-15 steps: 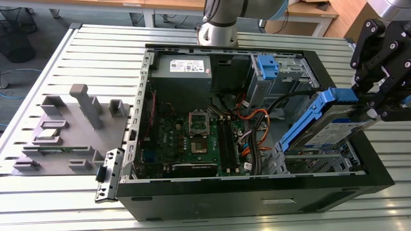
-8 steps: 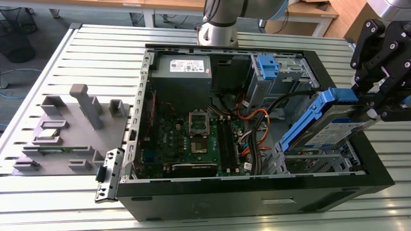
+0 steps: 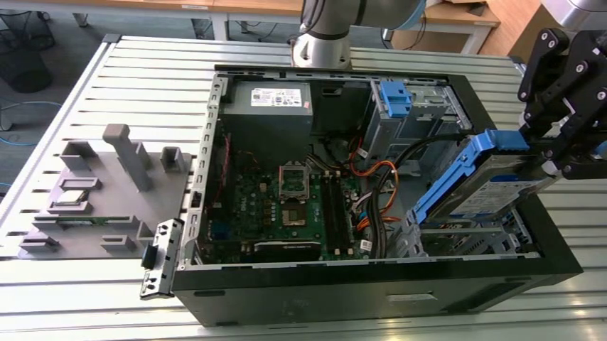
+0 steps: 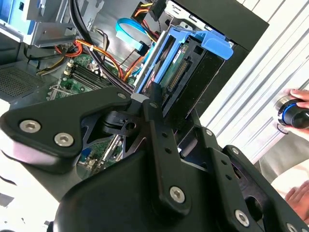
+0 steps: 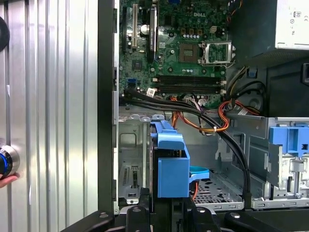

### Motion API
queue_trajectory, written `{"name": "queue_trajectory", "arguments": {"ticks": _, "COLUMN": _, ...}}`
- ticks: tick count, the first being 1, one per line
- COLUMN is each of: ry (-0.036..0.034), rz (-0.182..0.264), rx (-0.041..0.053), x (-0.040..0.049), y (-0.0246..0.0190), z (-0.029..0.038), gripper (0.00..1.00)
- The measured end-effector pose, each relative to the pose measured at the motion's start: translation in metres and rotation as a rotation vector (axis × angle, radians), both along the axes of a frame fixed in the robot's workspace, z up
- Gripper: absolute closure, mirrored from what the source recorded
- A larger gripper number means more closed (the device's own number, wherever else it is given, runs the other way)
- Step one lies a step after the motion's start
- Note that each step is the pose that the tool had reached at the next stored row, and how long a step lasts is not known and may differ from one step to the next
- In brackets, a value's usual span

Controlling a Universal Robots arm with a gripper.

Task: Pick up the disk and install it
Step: 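Insert the disk into the insertion slot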

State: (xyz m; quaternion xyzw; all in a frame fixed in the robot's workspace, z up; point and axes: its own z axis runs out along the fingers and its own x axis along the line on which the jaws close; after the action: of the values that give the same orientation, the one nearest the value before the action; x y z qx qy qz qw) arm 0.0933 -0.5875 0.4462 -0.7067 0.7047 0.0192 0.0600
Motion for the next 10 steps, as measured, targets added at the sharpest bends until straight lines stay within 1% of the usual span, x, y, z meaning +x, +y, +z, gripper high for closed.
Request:
{"name": "queue_trajectory", "arguments": {"ticks": 5, "ry": -0.0003, "rz": -0.003, "rx": 0.0001, "x": 0.0000, "y": 0.0000, "z": -0.0004, "gripper": 0.65}}
{"name": "queue_trajectory", "arguments": {"ticks": 10, "ry": -0.0018, "rz": -0.003, "rx": -0.0002, "x": 0.0000, "y": 0.0000, "z": -0.0028, "gripper": 0.65}}
